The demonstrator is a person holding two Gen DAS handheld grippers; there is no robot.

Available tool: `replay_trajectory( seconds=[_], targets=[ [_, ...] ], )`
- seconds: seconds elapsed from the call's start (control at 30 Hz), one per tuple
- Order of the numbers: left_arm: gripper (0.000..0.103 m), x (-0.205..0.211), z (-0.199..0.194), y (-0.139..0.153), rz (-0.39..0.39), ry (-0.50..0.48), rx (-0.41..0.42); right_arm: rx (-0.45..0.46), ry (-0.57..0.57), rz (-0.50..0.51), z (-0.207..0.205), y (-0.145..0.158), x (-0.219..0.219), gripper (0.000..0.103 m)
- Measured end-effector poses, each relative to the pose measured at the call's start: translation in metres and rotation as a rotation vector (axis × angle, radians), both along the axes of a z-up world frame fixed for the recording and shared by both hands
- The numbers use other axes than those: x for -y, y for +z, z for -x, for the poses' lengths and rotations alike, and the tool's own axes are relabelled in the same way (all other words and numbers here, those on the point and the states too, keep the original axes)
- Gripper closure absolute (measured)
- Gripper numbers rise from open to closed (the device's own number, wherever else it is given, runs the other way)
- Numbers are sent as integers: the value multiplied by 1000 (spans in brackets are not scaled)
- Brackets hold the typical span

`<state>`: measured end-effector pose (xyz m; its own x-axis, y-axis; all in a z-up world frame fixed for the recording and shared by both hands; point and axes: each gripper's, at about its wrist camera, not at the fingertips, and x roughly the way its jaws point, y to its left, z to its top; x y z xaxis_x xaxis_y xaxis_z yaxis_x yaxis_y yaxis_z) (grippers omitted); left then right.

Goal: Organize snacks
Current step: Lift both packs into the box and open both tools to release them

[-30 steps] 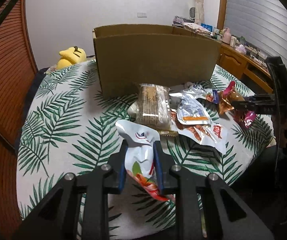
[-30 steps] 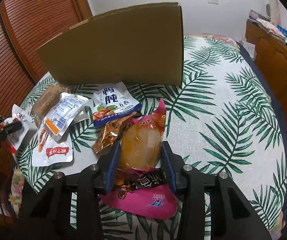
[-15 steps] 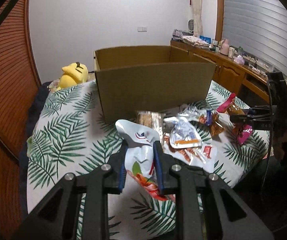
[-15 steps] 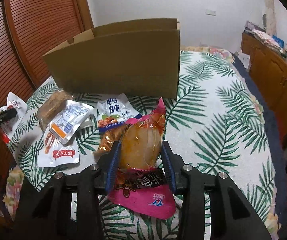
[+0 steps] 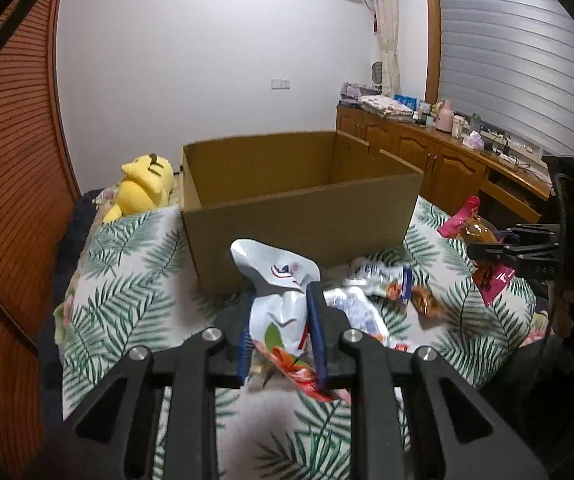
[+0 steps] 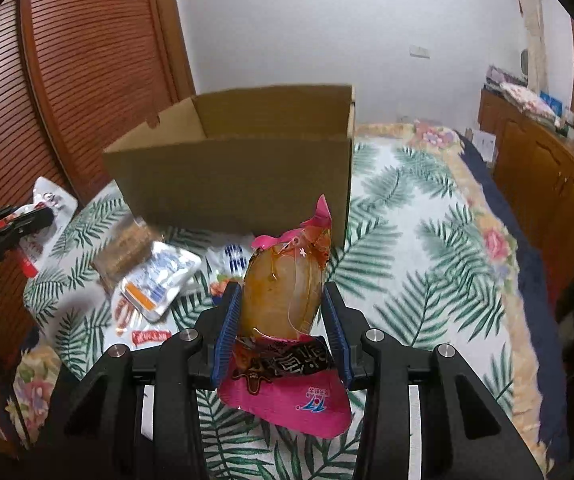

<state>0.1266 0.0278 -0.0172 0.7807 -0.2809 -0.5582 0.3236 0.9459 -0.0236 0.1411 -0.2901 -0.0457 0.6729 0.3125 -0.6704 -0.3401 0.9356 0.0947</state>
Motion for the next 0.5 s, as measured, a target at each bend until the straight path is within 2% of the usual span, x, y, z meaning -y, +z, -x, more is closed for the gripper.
replay_trajectory(
  seconds=[0.5],
  targets=[
    [81,15,-63,49,39,-31,89,130,57,4,-29,68,-14,63]
  ],
)
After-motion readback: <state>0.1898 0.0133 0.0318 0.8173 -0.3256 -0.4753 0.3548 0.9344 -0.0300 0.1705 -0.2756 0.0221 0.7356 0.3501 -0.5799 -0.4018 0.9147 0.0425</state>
